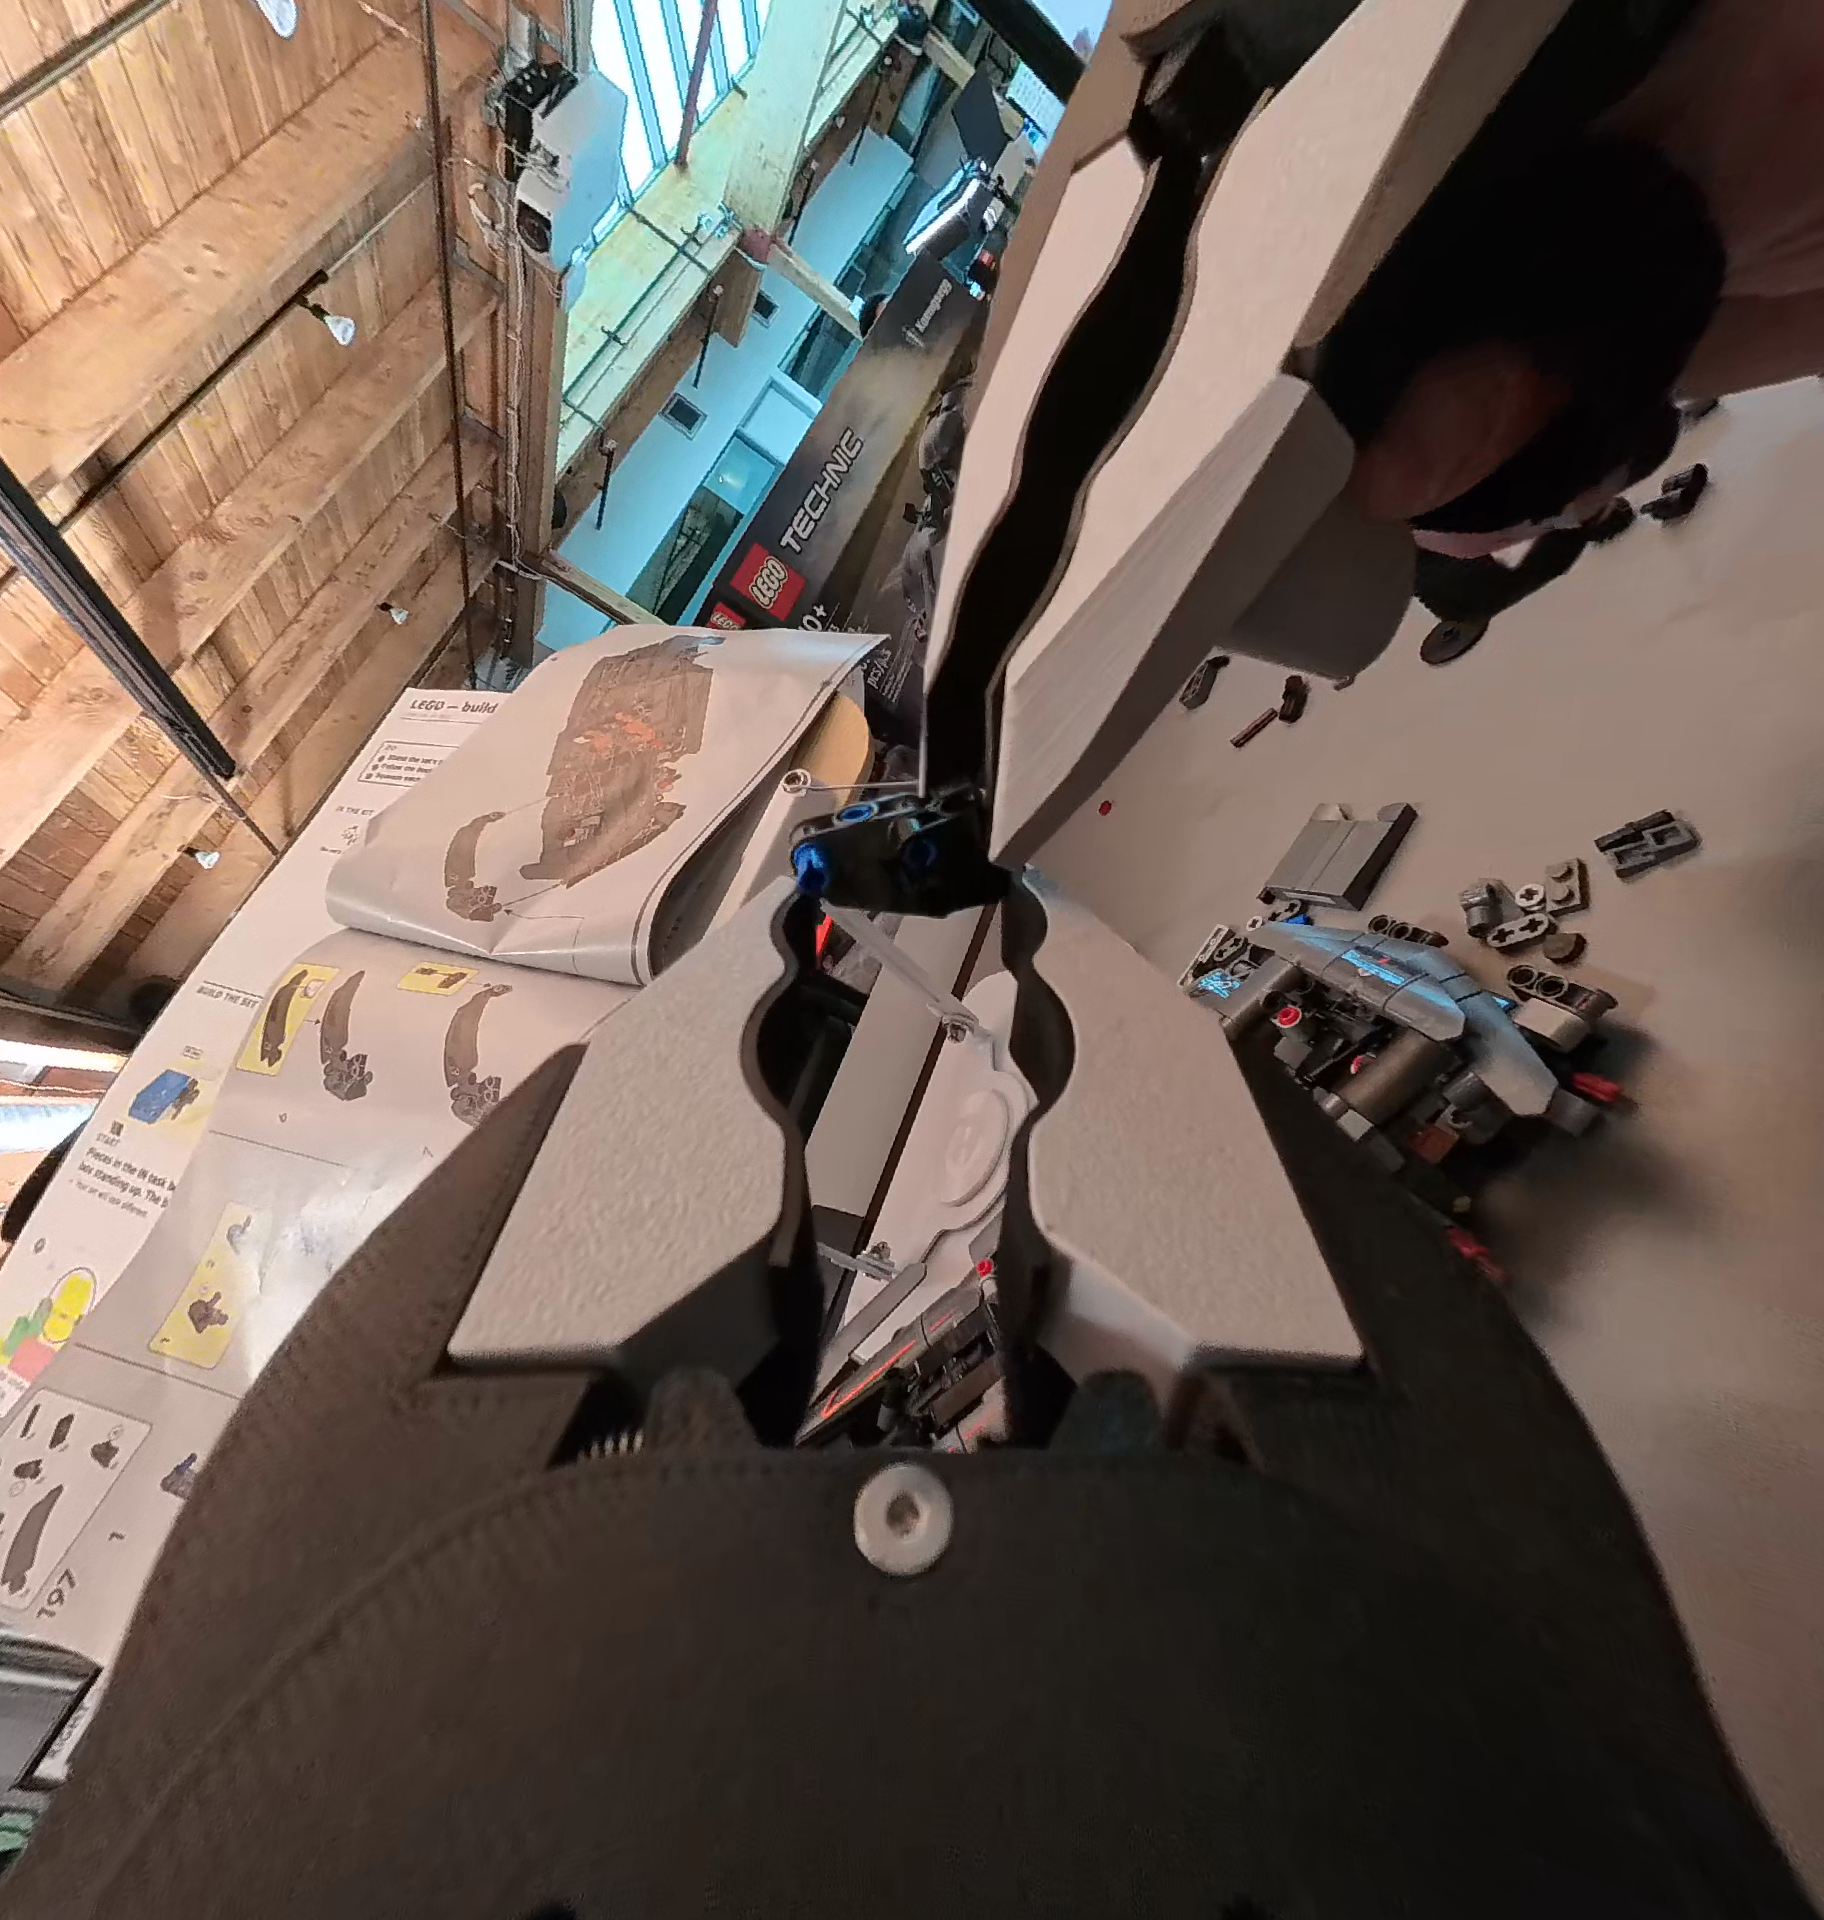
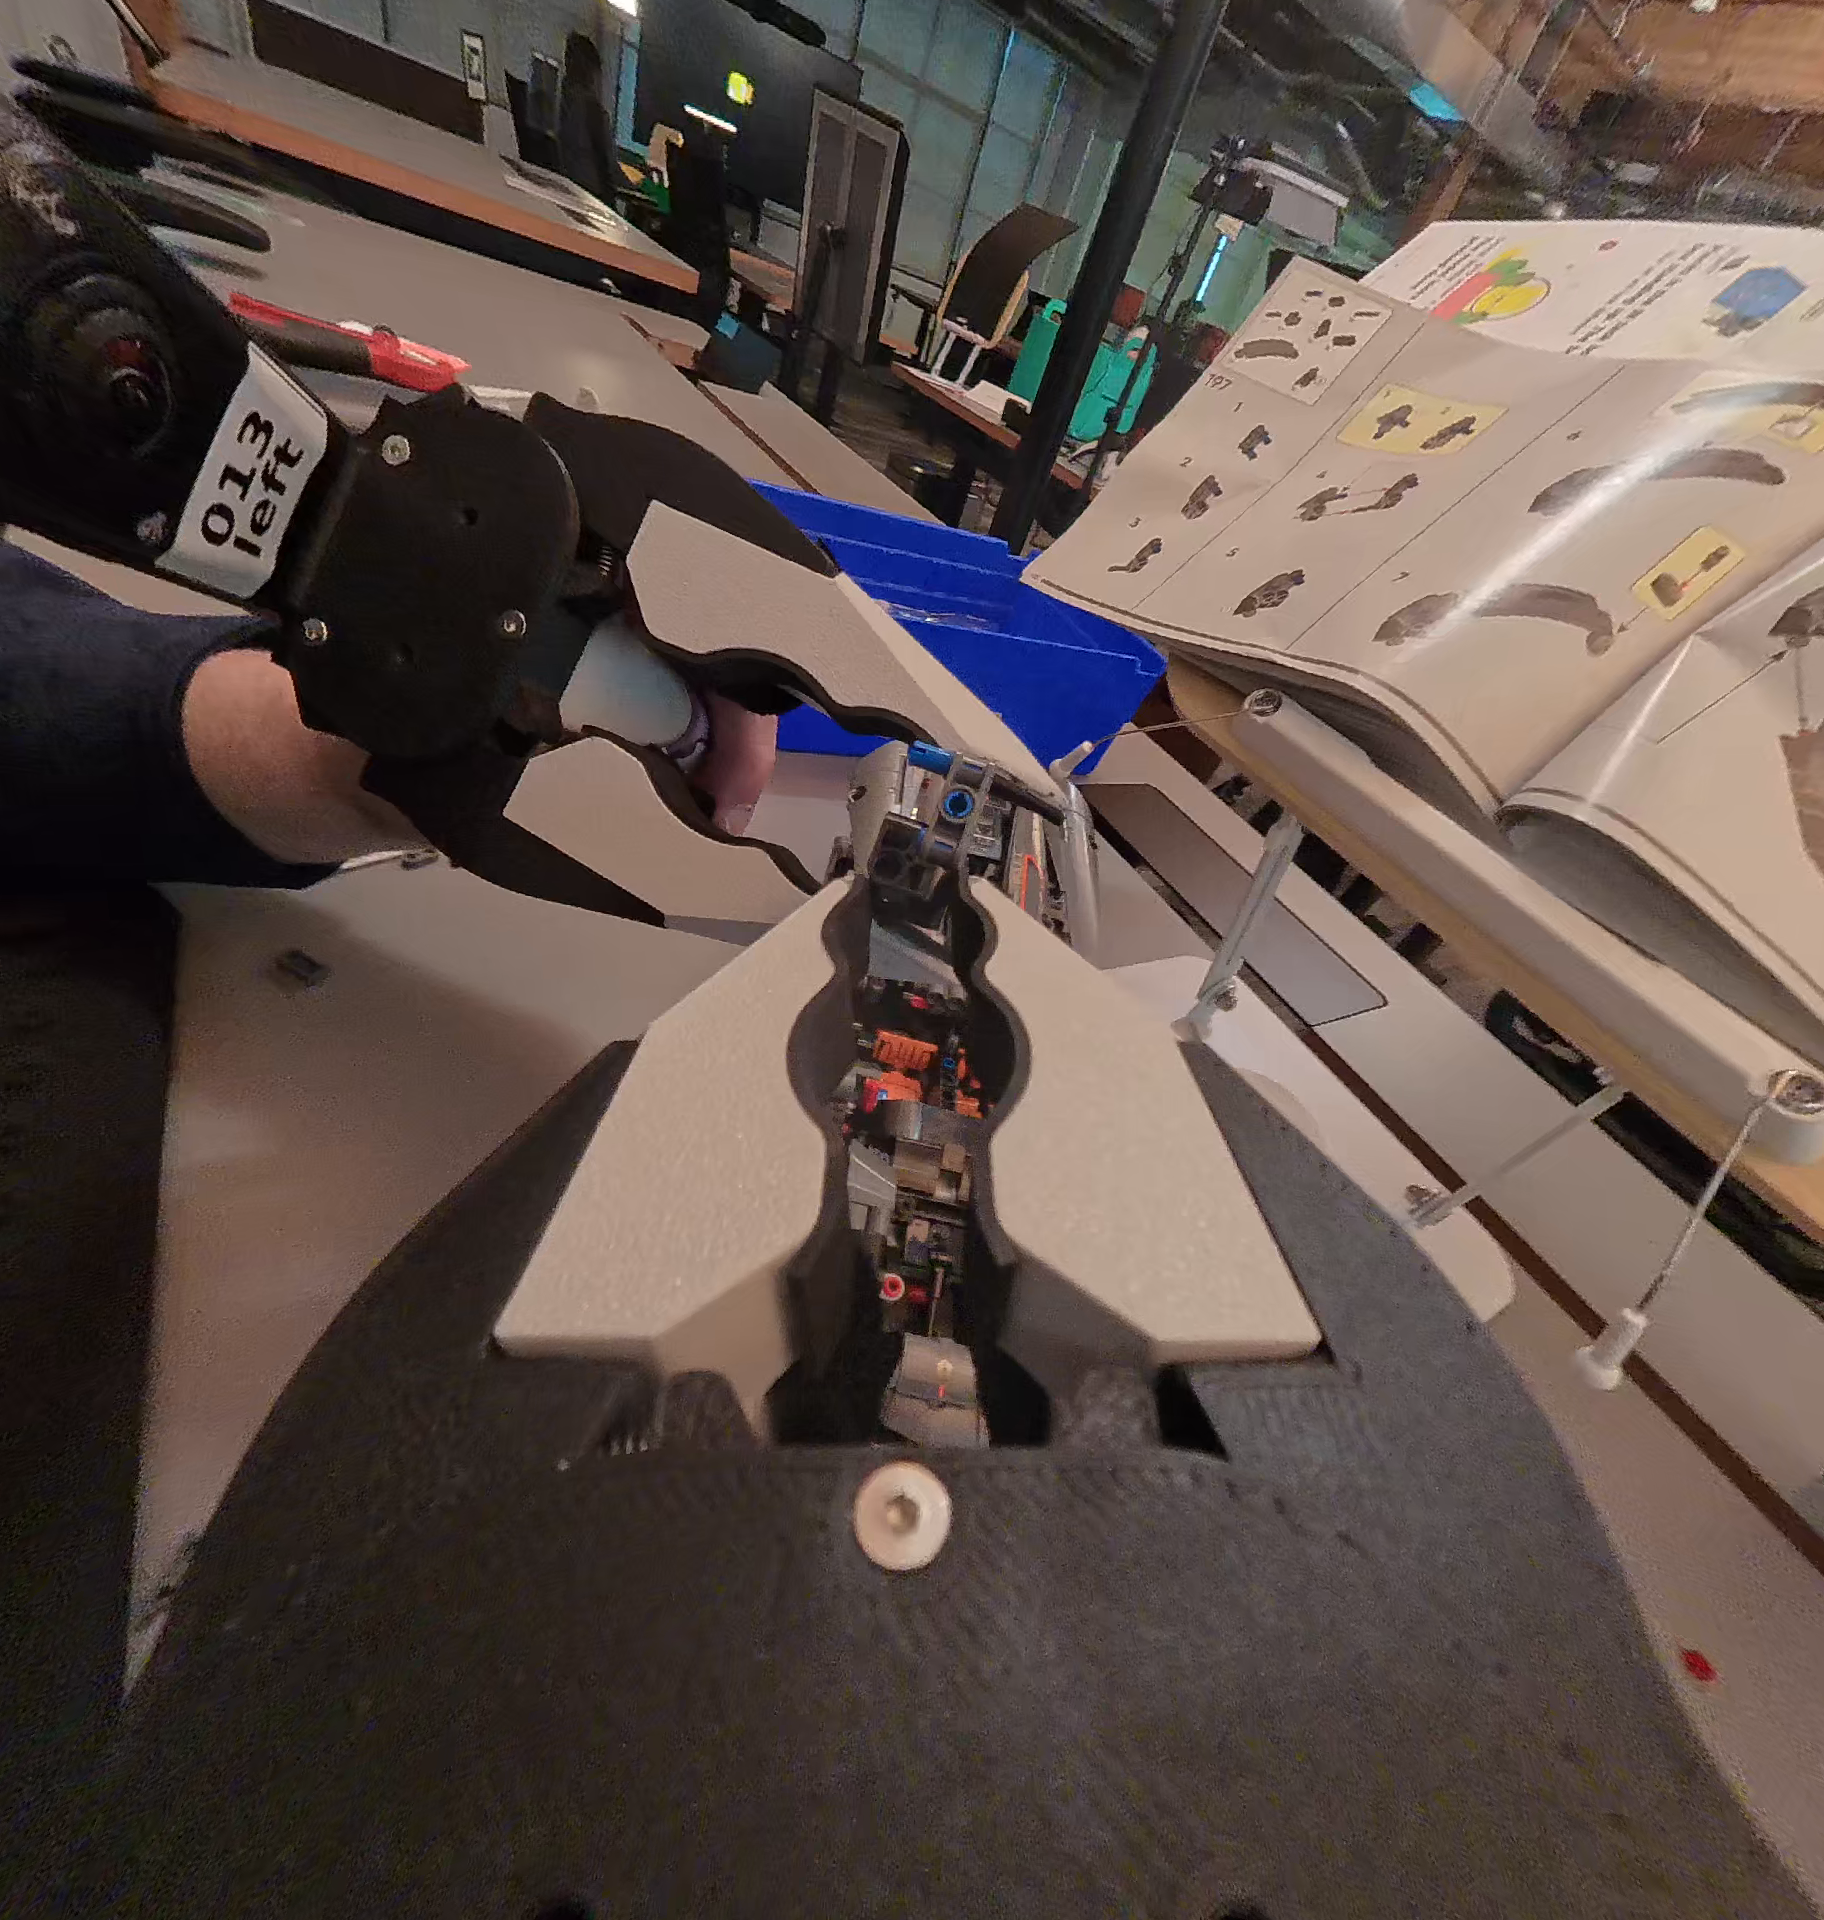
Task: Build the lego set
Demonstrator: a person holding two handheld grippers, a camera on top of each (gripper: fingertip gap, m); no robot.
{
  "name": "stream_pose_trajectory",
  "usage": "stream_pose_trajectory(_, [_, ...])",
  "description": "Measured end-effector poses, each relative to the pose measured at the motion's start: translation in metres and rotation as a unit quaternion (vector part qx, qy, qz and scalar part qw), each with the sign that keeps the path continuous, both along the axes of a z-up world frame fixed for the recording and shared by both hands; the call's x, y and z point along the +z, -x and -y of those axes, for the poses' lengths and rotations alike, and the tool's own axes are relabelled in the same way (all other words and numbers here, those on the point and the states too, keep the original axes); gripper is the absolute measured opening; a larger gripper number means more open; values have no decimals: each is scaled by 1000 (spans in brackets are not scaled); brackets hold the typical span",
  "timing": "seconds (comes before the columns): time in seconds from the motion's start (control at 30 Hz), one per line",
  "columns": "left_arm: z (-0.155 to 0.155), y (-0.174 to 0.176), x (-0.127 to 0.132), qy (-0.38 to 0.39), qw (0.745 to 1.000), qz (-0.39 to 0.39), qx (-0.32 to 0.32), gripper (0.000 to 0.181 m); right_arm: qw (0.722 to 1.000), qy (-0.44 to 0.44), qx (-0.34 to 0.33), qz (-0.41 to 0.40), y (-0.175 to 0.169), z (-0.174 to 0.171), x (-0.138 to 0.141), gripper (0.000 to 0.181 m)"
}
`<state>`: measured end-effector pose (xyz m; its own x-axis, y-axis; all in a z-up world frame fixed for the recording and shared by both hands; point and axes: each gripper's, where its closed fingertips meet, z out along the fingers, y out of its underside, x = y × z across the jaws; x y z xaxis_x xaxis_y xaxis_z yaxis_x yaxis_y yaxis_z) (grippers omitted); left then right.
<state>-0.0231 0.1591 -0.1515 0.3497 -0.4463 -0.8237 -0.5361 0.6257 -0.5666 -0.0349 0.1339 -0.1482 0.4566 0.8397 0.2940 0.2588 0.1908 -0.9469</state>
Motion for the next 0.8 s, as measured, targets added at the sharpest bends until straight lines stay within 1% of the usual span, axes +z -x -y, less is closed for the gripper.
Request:
stream_pose_trajectory(0.2, [-4,1,-6,-5,999,-26,19,32,995,80,34,-44,-1,-4,-6,13])
stream_pose_trajectory(0.4, [-6,2,-9,-6,999,-39,28,32,992,101,47,-60,0,-4,-7,14])
stream_pose_trajectory(0.8, [-7,3,-11,-5,998,-47,32,32,990,118,50,-65,0,-5,-9,12])
